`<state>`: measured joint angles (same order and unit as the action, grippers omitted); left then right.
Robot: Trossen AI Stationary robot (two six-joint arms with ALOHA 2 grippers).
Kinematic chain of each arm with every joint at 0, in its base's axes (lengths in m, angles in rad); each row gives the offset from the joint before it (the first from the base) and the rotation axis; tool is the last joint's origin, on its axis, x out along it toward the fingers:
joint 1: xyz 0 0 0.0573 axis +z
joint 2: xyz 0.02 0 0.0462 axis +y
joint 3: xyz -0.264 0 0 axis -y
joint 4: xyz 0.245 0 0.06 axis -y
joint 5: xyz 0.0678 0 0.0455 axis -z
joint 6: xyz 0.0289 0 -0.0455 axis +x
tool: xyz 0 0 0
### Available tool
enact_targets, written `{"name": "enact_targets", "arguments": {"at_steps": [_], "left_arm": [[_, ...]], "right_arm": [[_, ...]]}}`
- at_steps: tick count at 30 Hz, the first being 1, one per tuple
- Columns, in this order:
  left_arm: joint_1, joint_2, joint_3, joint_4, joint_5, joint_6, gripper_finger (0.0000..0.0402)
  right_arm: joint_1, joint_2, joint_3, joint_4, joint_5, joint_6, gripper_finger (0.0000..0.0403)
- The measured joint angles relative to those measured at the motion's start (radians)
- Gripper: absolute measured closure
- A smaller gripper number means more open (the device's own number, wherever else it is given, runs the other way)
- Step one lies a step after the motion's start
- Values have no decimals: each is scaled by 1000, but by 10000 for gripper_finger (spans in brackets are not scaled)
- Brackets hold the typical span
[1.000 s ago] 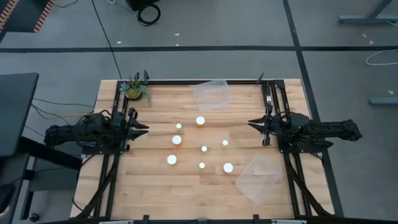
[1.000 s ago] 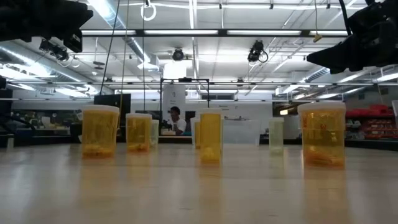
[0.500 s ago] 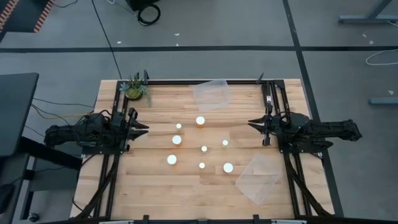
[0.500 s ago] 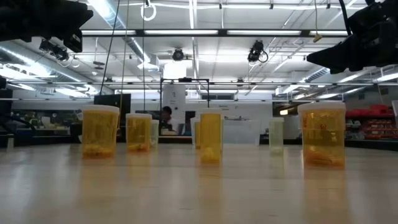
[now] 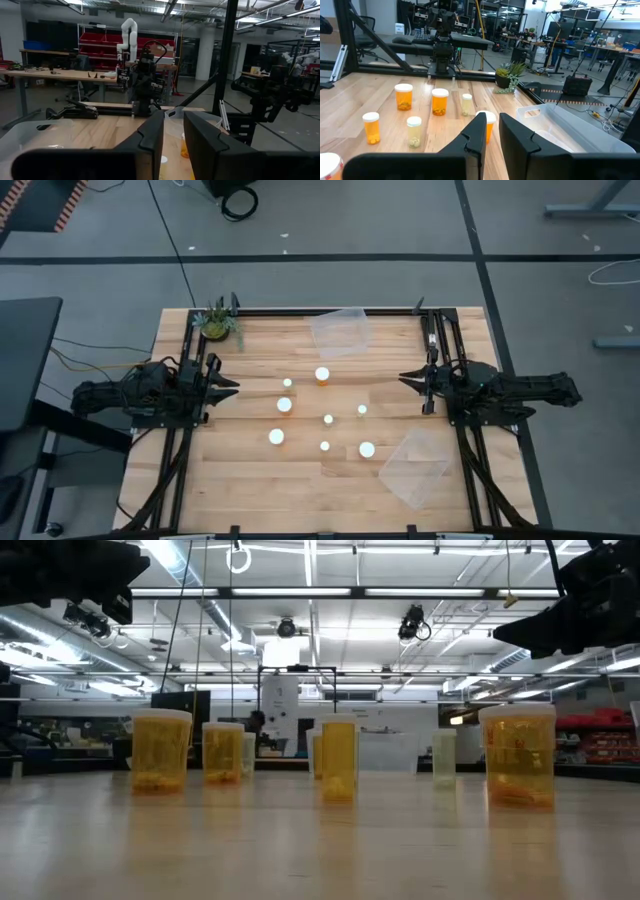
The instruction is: Pick and place medicine bottles into bin by pill shape (circle, oval)
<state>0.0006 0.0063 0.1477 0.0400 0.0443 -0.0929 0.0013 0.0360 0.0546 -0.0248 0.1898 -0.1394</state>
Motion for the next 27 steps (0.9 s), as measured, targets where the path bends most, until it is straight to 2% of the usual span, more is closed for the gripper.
{"name": "enact_targets", "arguments": {"at_steps": [18,27], "left_arm": [[0,0,0,0,0,0,320],[0,0,0,0,0,0,318]], "right_arm": [[0,0,0,8,0,-10,344],[0,2,0,67,-9,119,344]]}}
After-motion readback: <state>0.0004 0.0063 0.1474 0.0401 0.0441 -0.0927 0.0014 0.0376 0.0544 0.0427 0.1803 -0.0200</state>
